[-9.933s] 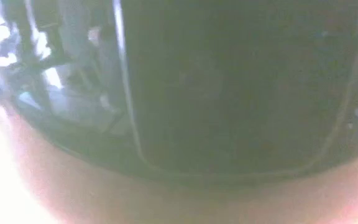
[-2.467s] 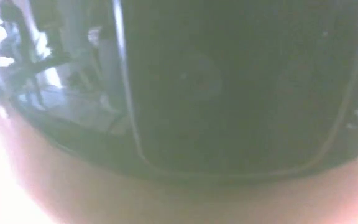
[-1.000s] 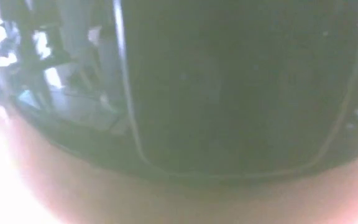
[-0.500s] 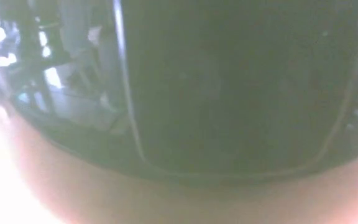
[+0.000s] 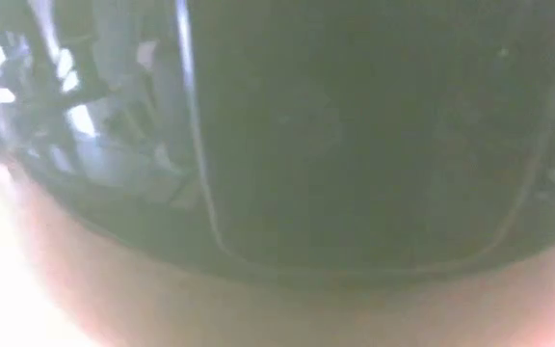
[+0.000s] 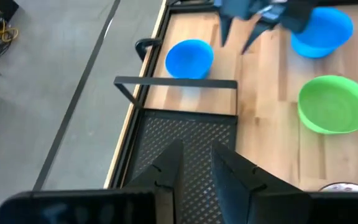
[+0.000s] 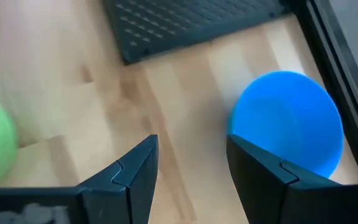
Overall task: Pick & Place Mini bowls
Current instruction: Put the top right blue bowl on the shelf
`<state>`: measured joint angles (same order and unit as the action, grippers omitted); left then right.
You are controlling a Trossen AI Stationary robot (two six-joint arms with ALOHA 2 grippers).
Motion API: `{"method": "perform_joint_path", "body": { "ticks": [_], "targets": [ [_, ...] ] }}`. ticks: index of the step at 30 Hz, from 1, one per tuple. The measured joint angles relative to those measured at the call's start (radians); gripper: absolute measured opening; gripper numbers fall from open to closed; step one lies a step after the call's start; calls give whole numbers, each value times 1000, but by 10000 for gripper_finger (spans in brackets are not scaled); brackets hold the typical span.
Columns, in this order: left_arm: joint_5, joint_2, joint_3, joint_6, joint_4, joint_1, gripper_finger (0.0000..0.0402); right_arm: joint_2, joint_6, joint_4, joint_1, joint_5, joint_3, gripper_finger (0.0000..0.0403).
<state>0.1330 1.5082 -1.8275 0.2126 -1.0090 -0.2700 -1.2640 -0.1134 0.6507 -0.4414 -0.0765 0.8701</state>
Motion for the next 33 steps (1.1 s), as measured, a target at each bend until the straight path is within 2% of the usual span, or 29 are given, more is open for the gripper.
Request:
{"method": "perform_joint_path", "body": {
  "ticks": [9, 20, 33],
  "targets": [
    [0, -4, 0, -22, 6, 26, 75, 0, -62, -170, -85, 10, -120, 185],
    [0, -2, 0, -30, 6, 26, 75, -29, -76, -368, -98, 7, -247, 185],
    [0, -2, 0, -32, 7, 26, 75, -222, -100, -404, -107, -2, -217, 185]
  ]
}}
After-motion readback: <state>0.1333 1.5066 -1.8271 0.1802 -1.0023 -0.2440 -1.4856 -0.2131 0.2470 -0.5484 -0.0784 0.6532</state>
